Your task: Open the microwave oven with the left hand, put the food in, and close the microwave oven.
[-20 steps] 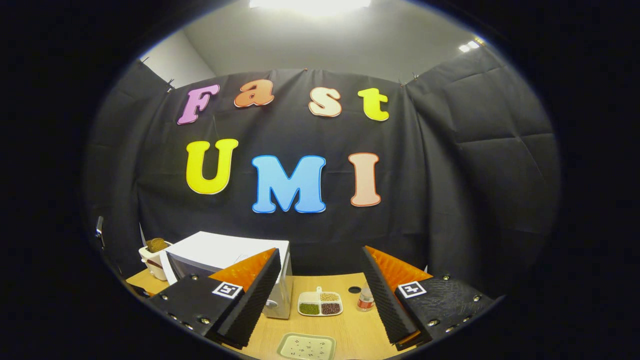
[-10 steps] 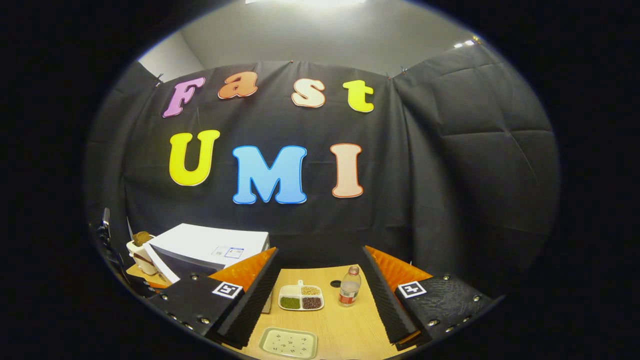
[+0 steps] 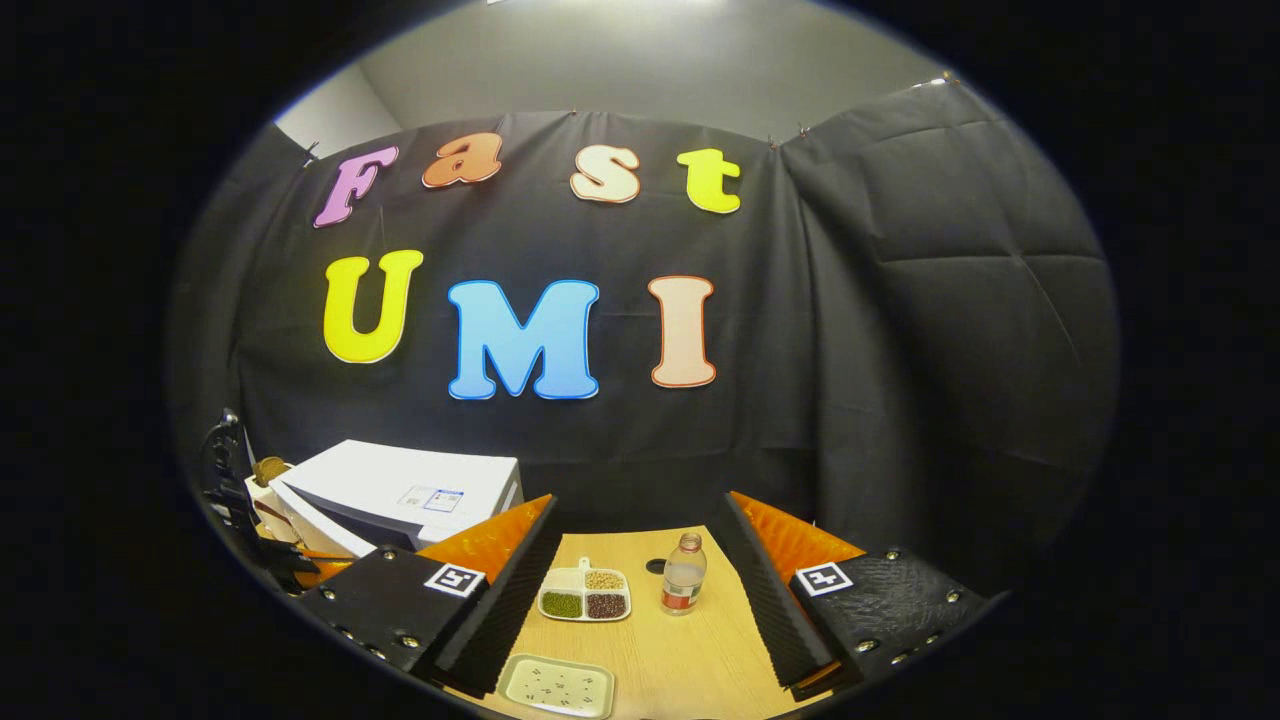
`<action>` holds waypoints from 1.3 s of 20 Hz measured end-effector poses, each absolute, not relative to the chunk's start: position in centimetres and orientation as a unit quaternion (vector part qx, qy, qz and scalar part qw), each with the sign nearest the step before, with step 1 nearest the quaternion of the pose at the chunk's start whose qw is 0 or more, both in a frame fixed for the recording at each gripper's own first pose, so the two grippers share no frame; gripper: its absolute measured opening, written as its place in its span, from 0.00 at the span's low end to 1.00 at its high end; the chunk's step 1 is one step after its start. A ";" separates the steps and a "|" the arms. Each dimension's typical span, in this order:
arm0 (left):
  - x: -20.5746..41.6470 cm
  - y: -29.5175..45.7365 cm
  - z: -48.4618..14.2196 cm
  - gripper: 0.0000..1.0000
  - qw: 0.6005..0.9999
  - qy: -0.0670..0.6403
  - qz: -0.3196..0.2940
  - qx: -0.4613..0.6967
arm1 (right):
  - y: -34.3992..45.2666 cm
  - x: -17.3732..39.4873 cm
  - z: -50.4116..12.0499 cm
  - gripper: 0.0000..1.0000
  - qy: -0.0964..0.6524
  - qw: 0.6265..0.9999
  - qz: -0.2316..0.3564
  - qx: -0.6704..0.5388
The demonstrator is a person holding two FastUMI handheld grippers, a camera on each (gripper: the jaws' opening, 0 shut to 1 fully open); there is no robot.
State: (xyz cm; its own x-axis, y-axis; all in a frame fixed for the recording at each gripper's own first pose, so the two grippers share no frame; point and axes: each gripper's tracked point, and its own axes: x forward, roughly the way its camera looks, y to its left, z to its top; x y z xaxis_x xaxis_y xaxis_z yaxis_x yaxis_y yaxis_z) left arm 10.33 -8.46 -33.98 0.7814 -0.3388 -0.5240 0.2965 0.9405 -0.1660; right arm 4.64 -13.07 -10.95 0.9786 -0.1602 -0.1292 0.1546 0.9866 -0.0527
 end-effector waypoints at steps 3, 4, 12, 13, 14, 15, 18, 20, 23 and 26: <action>11.8 -8.7 -34.4 0.07 0.943 0.289 -0.157 -0.042 | -13.5 5.6 -11.1 0.97 0.065 0.995 -0.079 -0.021; 12.3 -8.7 -34.5 0.07 0.944 0.292 -0.150 -0.043 | -13.5 5.9 -11.2 0.97 0.066 0.995 -0.079 -0.019; 14.8 -9.4 -35.2 0.07 0.944 0.298 -0.133 -0.047 | -13.5 7.4 -12.3 0.97 0.076 0.995 -0.069 -0.011; 14.7 -9.2 -35.4 0.07 0.945 0.297 -0.131 -0.035 | -13.5 7.6 -12.2 0.97 0.076 0.995 -0.069 -0.010; 14.9 -9.0 -35.2 0.07 0.948 0.291 -0.128 -0.025 | -13.6 7.8 -12.2 0.97 0.074 0.995 -0.068 -0.010; 15.0 -8.9 -35.0 0.07 0.951 0.283 -0.122 -0.019 | -13.5 7.9 -12.3 0.97 0.073 0.995 -0.067 -0.009; 15.2 -8.9 -35.2 0.07 0.955 0.274 -0.112 -0.024 | -13.4 7.9 -12.5 0.97 0.076 0.995 -0.063 -0.012; 15.8 -8.9 -35.4 0.07 0.954 0.275 -0.114 -0.030 | -13.1 7.8 -12.6 0.97 0.078 0.995 -0.059 -0.007; 15.9 -8.5 -36.7 0.07 0.949 0.297 -0.100 -0.041 | -12.5 7.3 -12.9 0.97 0.083 0.995 -0.056 -0.002; 15.7 -7.5 -36.6 0.07 0.950 0.297 -0.087 -0.033 | -11.7 6.3 -12.5 0.97 0.080 0.995 -0.050 -0.010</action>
State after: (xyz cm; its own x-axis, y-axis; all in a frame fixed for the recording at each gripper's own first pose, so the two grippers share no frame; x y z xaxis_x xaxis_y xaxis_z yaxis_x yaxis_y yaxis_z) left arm 15.70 -7.54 -36.63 0.8085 -0.1855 -0.5585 0.1458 0.9826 -0.1153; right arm 6.27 -11.69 -12.53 0.9822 -0.1019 -0.1578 0.0989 0.9947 -0.0271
